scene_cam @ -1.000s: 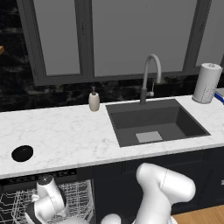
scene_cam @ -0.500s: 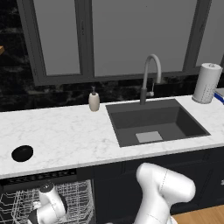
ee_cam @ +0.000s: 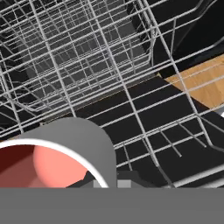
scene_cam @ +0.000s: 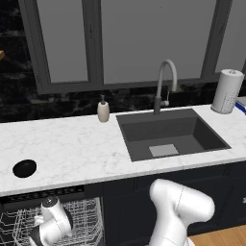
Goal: Pick up the cup and bowl from the counter, place them in the dishwasher, and close the dishwasher door.
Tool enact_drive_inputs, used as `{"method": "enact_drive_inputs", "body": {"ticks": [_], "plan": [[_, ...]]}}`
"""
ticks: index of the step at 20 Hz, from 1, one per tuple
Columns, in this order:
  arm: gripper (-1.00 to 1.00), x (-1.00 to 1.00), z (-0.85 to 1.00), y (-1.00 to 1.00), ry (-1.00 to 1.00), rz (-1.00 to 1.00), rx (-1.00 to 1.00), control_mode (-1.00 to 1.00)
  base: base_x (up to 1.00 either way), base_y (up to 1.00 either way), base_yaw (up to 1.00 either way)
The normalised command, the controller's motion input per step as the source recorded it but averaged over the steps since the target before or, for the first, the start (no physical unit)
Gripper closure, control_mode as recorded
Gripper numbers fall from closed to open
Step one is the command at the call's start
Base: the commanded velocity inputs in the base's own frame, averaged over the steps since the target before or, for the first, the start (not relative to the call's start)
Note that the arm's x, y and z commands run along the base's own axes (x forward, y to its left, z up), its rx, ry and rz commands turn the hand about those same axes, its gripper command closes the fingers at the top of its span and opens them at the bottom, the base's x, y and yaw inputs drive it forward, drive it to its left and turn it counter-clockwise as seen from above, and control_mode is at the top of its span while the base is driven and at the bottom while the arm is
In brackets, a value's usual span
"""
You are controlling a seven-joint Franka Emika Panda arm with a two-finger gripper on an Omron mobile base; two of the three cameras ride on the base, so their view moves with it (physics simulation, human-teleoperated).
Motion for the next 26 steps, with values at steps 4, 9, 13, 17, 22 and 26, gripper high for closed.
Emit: {"method": "enact_drive_inputs", "body": {"ticks": [4, 9, 13, 17, 22, 26], "plan": [[1.0, 0.78, 0.07, 0.09, 0.0, 0.0, 0.0, -1.0, 0.0, 0.0, 0.0], [1.0, 0.78, -0.37, 0.06, -0.02, 0.0, 0.0, -1.0, 0.0, 0.0, 0.0], [1.0, 0.26, -0.66, 0.16, 0.0, 0.0, 0.0, -1.0, 0.0, 0.0, 0.0], [1.0, 0.01, -0.81, 0.19, 0.0, 0.0, 0.0, -1.0, 0.0, 0.0, 0.0], [1.0, -0.07, -0.65, 0.16, 0.02, 0.0, 0.0, -1.0, 0.0, 0.0, 0.0], [1.0, -0.52, -0.28, 0.07, 0.08, 0.05, 0.0, -1.0, 0.0, 0.0, 0.0]]}}
